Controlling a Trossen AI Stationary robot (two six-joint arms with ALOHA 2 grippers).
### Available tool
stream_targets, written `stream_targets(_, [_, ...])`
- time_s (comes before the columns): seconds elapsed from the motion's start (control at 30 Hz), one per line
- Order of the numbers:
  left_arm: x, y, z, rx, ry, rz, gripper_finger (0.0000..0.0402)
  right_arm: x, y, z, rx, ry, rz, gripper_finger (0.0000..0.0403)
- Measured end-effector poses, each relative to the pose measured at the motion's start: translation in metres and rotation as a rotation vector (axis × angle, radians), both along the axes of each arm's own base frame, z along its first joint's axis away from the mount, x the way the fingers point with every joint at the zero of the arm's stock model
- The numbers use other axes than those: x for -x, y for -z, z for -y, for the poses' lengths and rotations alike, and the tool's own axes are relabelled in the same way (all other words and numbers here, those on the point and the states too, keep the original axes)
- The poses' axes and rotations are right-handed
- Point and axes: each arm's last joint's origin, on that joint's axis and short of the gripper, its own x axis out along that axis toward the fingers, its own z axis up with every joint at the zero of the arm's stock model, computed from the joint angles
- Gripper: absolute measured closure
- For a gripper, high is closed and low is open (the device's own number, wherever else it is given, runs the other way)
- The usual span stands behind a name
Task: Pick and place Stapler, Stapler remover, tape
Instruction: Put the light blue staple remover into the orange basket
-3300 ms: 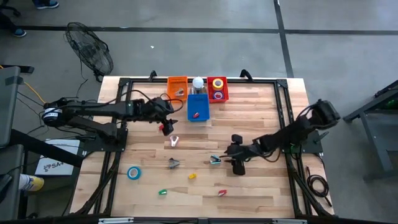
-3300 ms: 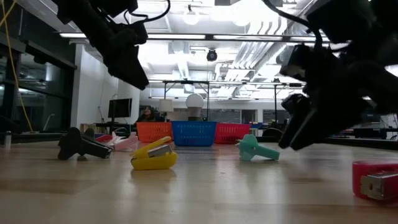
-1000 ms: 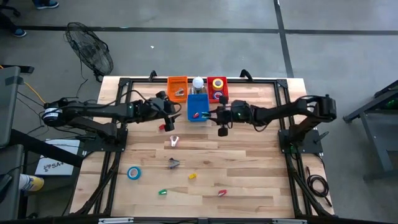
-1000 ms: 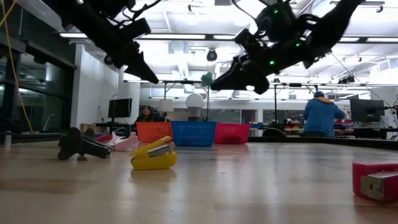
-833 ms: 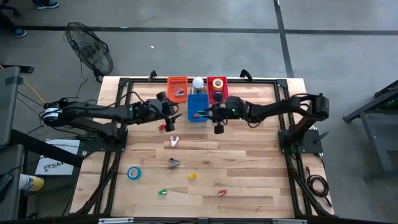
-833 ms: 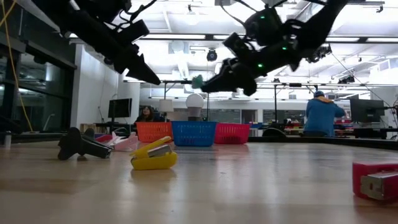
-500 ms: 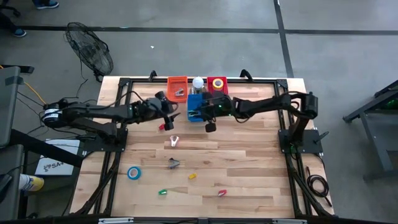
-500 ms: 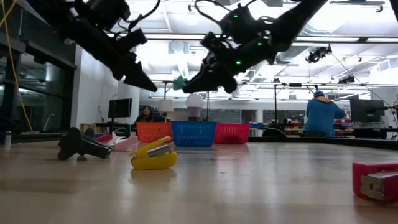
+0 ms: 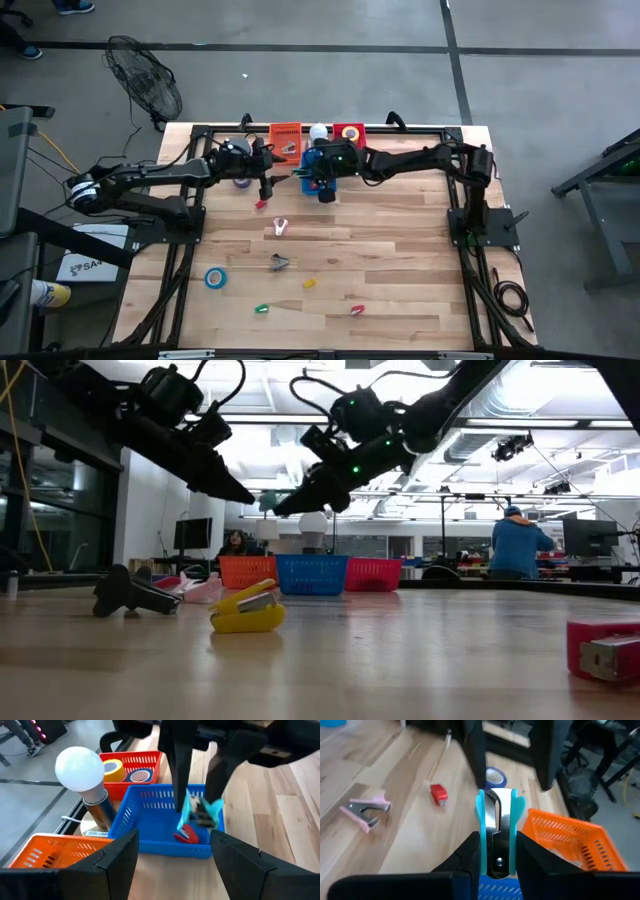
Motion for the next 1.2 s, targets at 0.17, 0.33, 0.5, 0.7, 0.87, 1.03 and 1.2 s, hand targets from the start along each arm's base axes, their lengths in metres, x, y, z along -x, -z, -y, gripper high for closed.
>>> stream_targets(0.17, [0.0,0.001,0.001,0.006,0.01,-0.006,0.016,-0.008,0.0,0.002,-0.006,-0.014,0.006,0.0323])
stream_targets(0.33, [0.0,0.001,0.001,0.007,0.009,-0.007,0.016,-0.009,-0.003,0.003,0.004,0.001,0.011,0.0323])
stream_targets(0.5, [0.0,0.001,0.001,0.008,0.018,-0.015,0.016,-0.011,0.0,0.005,0.023,-0.001,0.014,0.0323])
stream_targets(0.7, [0.001,0.003,0.002,0.009,0.055,-0.03,0.016,-0.011,-0.004,0.008,0.037,0.028,0.032,0.0323])
stream_targets(0.87, [0.001,0.003,0.002,-0.004,0.043,-0.034,0.016,-0.011,-0.003,0.009,0.033,0.027,0.024,0.0323])
stream_targets(1.03, [0.0,0.002,0.002,-0.026,0.046,-0.032,0.016,-0.012,-0.005,0.009,0.017,0.01,0.056,0.0323])
stream_targets(1.2, [-0.001,-0.002,0.001,-0.058,0.048,0.001,0.016,-0.012,-0.006,0.008,0.007,-0.013,0.068,0.0323])
